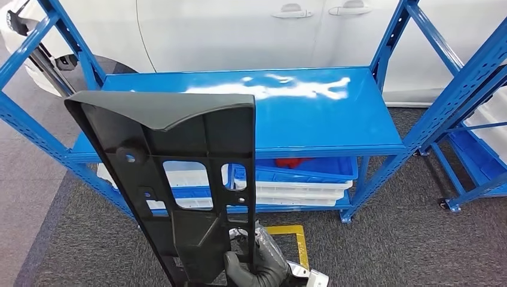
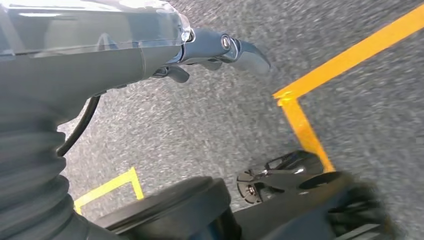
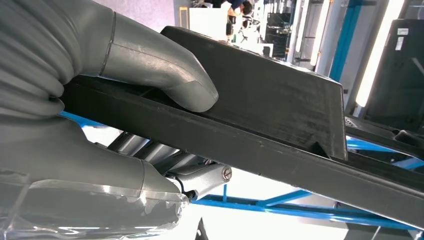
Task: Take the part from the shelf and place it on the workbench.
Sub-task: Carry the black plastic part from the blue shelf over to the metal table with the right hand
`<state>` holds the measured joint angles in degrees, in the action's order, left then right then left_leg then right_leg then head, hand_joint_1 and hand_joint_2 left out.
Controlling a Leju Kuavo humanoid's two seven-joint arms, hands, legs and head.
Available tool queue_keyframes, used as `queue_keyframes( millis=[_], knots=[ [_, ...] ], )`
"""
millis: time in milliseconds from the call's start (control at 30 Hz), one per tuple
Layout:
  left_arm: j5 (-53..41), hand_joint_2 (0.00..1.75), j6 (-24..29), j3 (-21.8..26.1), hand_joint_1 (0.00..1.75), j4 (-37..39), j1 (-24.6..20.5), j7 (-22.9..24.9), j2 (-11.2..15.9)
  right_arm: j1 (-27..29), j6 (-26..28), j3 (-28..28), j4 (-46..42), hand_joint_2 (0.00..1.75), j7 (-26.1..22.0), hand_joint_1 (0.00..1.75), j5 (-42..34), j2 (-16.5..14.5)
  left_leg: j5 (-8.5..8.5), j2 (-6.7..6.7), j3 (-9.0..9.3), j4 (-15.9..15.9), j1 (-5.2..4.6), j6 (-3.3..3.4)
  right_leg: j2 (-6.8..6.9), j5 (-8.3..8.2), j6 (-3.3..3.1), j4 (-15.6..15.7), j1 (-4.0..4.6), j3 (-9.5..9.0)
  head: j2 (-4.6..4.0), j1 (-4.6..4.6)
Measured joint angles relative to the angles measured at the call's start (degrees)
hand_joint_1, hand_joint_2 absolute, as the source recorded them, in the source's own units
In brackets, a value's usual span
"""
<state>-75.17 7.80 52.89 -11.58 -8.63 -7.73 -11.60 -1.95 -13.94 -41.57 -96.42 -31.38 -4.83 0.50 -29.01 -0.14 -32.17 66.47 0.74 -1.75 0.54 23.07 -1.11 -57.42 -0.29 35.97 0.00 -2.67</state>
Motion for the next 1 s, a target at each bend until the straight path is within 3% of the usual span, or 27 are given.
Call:
queue_keyframes(
  millis=[67,100,167,200,233,267,333,367,400,433,500,567,600,667,700,733,767,833,867,900,933,1000],
  knots=[
    [-0.05,1.75,-0.08,0.00,0.00,0.00,-0.21,0.08,0.00,-0.12,-0.06,0.10,-0.01,1.75,0.01,1.75,0.00,-0.19,-0.63,-0.09,5.19,-7.90,-0.22,0.64,0.07,-0.94,0.63,-0.22,0.12,0.72,0.01,0.01],
    [-0.09,1.75,-0.12,0.00,0.00,0.00,-0.29,0.10,-0.01,-0.19,-0.12,0.13,-0.02,1.75,0.01,1.75,0.00,-0.31,-1.23,-0.14,6.29,-9.94,-0.39,1.02,0.12,-1.43,0.99,-0.22,0.13,0.84,0.01,0.00],
    [-0.22,1.75,-0.25,0.00,0.00,0.01,-0.19,0.05,-0.03,-0.23,-0.25,0.16,-0.04,1.75,0.02,1.75,0.01,-0.43,-0.69,-0.04,5.87,-10.58,-0.47,1.91,0.15,-2.25,1.73,-0.09,0.02,1.04,0.01,0.00],
    [-0.31,1.75,-0.33,-0.01,0.00,0.01,-0.15,0.00,-0.04,-0.17,-0.30,0.18,-0.07,1.75,0.02,1.75,0.01,-0.46,-0.10,0.09,5.38,-10.64,-0.40,2.42,0.04,-1.62,2.07,-0.54,-0.06,1.45,0.01,0.00],
    [-0.39,1.75,-0.42,-0.01,0.00,0.02,-0.14,-0.07,-0.05,-0.08,-0.31,0.21,-0.08,1.75,0.02,1.75,0.02,-0.46,0.61,0.25,4.73,-10.75,-0.30,2.92,-0.08,0.08,2.33,-1.86,-0.11,2.09,0.00,0.01],
    [-0.48,1.75,-0.49,-0.02,0.00,0.02,-0.18,-0.14,-0.06,0.05,-0.29,0.25,-0.09,1.75,0.02,1.75,0.05,-0.45,1.35,0.40,3.97,-10.83,-0.23,3.30,-0.18,2.80,2.55,-4.37,-0.21,2.97,0.00,0.01],
    [-0.60,1.75,-0.56,-0.05,0.00,0.02,-0.23,-0.18,-0.05,0.39,-0.14,0.39,-0.09,1.75,-0.02,1.75,0.18,-0.40,2.68,0.51,2.33,-10.73,-0.42,3.67,-0.28,8.41,2.90,-11.77,-0.33,4.78,0.00,0.01],
    [-0.66,1.75,-0.60,-0.06,0.00,0.02,-0.22,-0.18,-0.05,0.65,-0.04,0.48,-0.09,1.75,-0.05,1.75,0.28,-0.36,3.31,0.55,1.46,-10.60,-0.51,3.69,-0.29,9.60,3.04,-15.05,-0.39,5.19,0.00,0.01],
    [-0.70,1.75,-0.63,-0.07,0.00,0.02,-0.21,-0.17,-0.05,0.92,0.03,0.60,-0.10,1.75,-0.10,1.75,0.38,-0.31,3.89,0.58,0.54,-10.39,-0.58,3.63,-0.30,9.37,3.10,-16.79,-0.42,4.86,0.00,0.01],
    [-0.74,1.75,-0.68,-0.08,0.00,0.02,-0.21,-0.17,-0.05,1.18,0.08,0.71,-0.11,1.75,-0.15,1.75,0.50,-0.26,4.42,0.59,-0.41,-10.10,-0.63,3.54,-0.30,8.11,3.06,-16.48,-0.45,3.54,0.00,0.00],
    [-0.79,1.75,-0.74,-0.11,0.00,0.02,-0.24,-0.19,-0.08,1.50,0.05,0.90,-0.22,1.75,-0.28,1.75,0.76,-0.20,5.29,0.57,-2.12,-9.41,-0.69,3.25,-0.31,5.80,2.57,-10.13,-0.39,-1.92,0.01,0.00],
    [-0.86,1.75,-0.77,-0.16,0.00,0.02,-0.29,-0.23,-0.14,1.67,-0.02,1.02,-0.49,1.75,-0.43,1.75,0.97,-0.20,6.05,0.54,-3.09,-8.83,-0.81,2.78,-0.35,6.31,1.94,-2.32,-0.10,-7.23,0.01,-0.01],
    [-0.90,1.75,-0.79,-0.19,0.00,0.02,-0.34,-0.26,-0.17,1.76,-0.03,1.09,-0.63,1.75,-0.49,1.75,1.01,-0.20,6.46,0.54,-3.30,-8.75,-0.79,2.45,-0.38,6.89,1.65,-0.18,0.11,-8.48,0.02,-0.02],
    [-0.98,1.75,-0.84,-0.23,0.00,0.02,-0.37,-0.29,-0.19,1.98,-0.03,1.20,-0.75,1.75,-0.54,1.75,1.03,-0.20,7.36,0.52,-3.53,-8.98,-0.72,1.75,-0.36,6.33,0.99,0.73,0.22,-8.31,0.01,-0.01],
    [-1.01,1.75,-0.87,-0.26,0.00,0.02,-0.38,-0.29,-0.18,2.03,-0.03,1.26,-0.79,1.75,-0.56,1.75,1.04,-0.21,7.11,0.47,-3.86,-8.81,-0.65,1.42,-0.30,5.69,0.60,0.98,0.12,-7.92,0.01,-0.02],
    [-1.06,1.75,-0.93,-0.30,0.00,0.02,-0.35,-0.28,-0.17,2.09,-0.04,1.30,-0.81,1.75,-0.57,1.75,1.04,-0.22,5.79,0.42,-4.36,-7.90,-0.61,1.13,-0.21,4.91,0.14,1.22,-0.05,-7.31,0.00,-0.02],
    [-1.10,1.75,-0.98,-0.34,0.00,0.02,-0.32,-0.26,-0.16,2.16,-0.04,1.34,-0.84,1.75,-0.58,1.75,1.05,-0.22,3.41,0.37,-5.09,-5.92,-0.52,0.84,-0.12,4.09,-0.20,1.42,-0.23,-6.57,0.00,-0.02],
    [-1.21,1.75,-1.05,-0.42,0.00,0.02,-0.33,-0.24,-0.16,2.34,-0.05,1.46,-0.87,1.75,-0.61,1.75,1.05,-0.24,-2.54,0.34,-6.74,0.92,-0.21,0.26,-0.03,2.65,-0.57,1.40,-0.18,-4.78,0.00,-0.03],
    [-1.31,1.75,-1.06,-0.45,0.00,0.02,-0.34,-0.24,-0.16,2.46,-0.05,1.54,-0.87,1.75,-0.62,1.75,1.06,-0.24,-4.19,0.35,-7.21,4.36,-0.07,-0.01,0.01,1.96,-0.53,1.33,-0.16,-3.87,0.00,-0.03],
    [-1.40,1.75,-1.09,-0.48,0.00,0.02,-0.36,-0.23,-0.16,2.55,-0.05,1.60,-0.87,1.75,-0.63,1.75,1.08,-0.24,-4.41,0.35,-7.10,6.63,0.05,-0.24,0.06,1.29,-0.46,1.22,-0.16,-2.95,0.00,-0.03],
    [-1.50,1.75,-1.11,-0.50,0.00,0.02,-0.36,-0.21,-0.14,2.63,-0.05,1.66,-0.87,1.75,-0.63,1.75,1.11,-0.24,-3.32,0.35,-6.15,7.09,0.17,-0.40,0.09,0.66,-0.33,1.06,-0.18,-2.01,0.00,-0.02],
    [-1.61,1.75,-1.16,-0.54,0.00,0.02,-0.46,-0.17,-0.11,2.73,-0.08,1.77,-0.87,1.75,-0.66,1.75,1.17,-0.24,-0.33,0.35,-1.35,2.11,0.42,-0.54,0.07,-0.45,0.10,0.53,-0.26,-0.24,0.00,-0.03]
  ],
)
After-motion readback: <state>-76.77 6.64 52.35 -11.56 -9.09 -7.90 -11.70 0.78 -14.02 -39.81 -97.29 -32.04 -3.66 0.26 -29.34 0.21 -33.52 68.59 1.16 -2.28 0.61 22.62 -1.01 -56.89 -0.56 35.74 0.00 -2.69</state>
